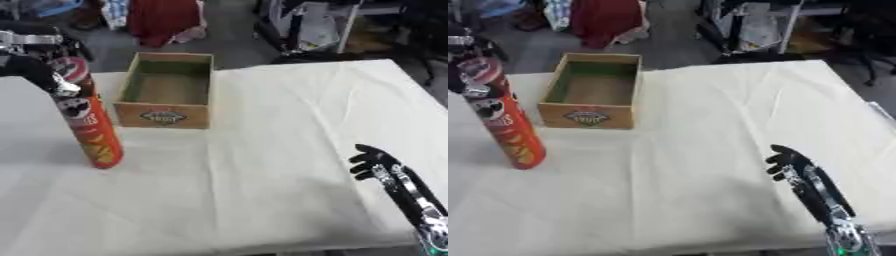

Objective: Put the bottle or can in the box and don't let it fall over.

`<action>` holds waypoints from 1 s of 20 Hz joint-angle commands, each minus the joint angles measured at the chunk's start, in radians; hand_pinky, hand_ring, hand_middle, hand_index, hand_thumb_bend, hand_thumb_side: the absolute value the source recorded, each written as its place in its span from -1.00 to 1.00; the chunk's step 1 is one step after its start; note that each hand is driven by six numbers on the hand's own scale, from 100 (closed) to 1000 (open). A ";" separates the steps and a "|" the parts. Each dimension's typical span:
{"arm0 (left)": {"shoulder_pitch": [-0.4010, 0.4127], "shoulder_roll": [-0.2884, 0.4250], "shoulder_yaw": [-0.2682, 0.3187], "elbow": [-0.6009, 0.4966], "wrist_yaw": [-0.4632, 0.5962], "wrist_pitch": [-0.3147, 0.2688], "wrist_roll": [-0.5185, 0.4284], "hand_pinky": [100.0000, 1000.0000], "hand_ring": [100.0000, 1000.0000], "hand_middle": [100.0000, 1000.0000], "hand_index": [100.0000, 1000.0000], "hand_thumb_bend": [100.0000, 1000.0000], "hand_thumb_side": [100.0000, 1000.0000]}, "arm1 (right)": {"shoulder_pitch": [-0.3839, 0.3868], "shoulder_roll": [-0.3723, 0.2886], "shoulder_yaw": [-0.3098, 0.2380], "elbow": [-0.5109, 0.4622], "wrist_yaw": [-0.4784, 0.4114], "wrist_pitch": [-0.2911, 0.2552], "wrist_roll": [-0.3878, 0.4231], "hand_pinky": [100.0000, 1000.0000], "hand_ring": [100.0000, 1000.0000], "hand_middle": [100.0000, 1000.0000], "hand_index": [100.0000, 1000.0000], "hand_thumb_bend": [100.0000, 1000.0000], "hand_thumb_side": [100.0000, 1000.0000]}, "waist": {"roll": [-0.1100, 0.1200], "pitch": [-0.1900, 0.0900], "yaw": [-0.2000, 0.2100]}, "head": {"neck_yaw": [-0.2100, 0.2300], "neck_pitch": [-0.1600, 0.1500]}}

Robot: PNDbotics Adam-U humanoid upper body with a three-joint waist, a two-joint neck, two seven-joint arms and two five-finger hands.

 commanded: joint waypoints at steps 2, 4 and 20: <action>-0.029 0.020 0.011 -0.008 0.003 0.002 0.016 -0.52 -0.32 -0.02 0.65 -0.34 -0.16 | -0.010 -0.017 -0.006 -0.007 -0.001 0.000 0.000 0.19 0.26 0.30 0.76 -1.00 1.00 | 0.002 -0.011 -0.001 | -0.002 -0.002; -0.031 0.019 0.011 -0.008 0.003 0.003 0.020 -0.53 -0.34 -0.02 0.65 -0.36 -0.17 | -0.010 -0.017 -0.006 -0.007 -0.001 0.000 0.001 0.19 0.26 0.30 0.76 -1.00 1.00 | 0.002 -0.011 -0.001 | -0.003 -0.002; -0.044 0.015 0.015 -0.009 0.000 0.009 0.035 -0.59 -0.38 -0.06 0.62 -0.46 -0.17 | -0.009 -0.017 -0.006 -0.006 0.001 0.001 0.002 0.19 0.26 0.30 0.76 -1.00 1.00 | 0.002 -0.012 -0.001 | -0.003 -0.002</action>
